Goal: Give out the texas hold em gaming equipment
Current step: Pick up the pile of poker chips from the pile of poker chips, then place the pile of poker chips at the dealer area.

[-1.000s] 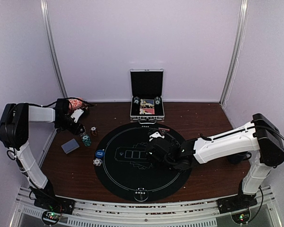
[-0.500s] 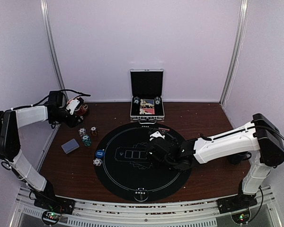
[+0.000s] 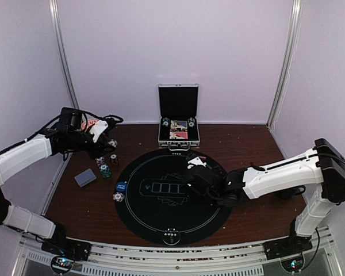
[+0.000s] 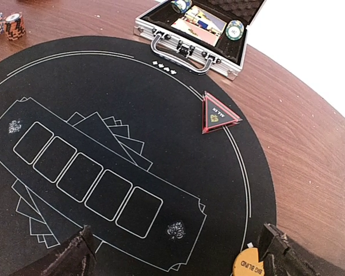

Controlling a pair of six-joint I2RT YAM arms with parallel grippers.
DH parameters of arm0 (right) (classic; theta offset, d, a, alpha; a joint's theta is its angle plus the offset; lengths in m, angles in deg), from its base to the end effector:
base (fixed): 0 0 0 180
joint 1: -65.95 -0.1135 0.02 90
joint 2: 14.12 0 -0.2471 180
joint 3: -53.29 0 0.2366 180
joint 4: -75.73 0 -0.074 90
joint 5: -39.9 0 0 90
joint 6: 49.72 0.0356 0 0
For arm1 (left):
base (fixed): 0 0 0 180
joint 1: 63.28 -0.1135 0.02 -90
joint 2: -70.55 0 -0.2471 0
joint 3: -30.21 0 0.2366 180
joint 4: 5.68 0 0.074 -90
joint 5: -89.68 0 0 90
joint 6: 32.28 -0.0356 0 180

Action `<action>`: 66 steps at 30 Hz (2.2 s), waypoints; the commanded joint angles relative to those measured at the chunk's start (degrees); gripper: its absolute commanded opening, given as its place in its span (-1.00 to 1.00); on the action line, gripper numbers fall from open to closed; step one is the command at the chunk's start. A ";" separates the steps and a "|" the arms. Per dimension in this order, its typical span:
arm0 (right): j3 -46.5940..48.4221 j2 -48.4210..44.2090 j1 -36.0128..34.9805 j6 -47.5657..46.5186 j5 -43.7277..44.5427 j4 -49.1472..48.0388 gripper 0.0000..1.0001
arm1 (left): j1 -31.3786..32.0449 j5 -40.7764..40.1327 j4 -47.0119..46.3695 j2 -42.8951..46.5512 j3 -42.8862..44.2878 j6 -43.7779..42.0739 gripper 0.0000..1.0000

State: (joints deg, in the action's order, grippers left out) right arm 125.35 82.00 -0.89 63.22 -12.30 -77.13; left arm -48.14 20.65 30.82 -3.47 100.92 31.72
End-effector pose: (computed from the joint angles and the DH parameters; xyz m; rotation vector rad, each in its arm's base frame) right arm 0.1484 0.2915 0.1831 -0.5811 2.1573 0.0132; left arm 0.2578 -0.0830 0.2687 0.9606 2.0118 -0.3108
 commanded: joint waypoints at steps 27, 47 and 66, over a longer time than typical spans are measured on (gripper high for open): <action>-13.41 -26.66 14.06 5.64 4.56 -2.02 1.00 | 41.84 3.91 3.56 -12.00 6.05 -8.16 -0.38; -14.10 -25.42 14.29 5.89 4.80 -3.07 1.00 | 51.39 4.79 -2.83 -27.73 11.91 -6.21 -0.43; -13.90 -24.49 14.25 5.56 4.56 -3.24 1.00 | 54.41 -1.22 -11.04 -33.65 8.82 -3.83 -0.36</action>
State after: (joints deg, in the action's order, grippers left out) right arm 111.80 57.06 13.07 68.77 -9.06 -79.90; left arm 5.63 20.92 23.62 -36.21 110.34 27.02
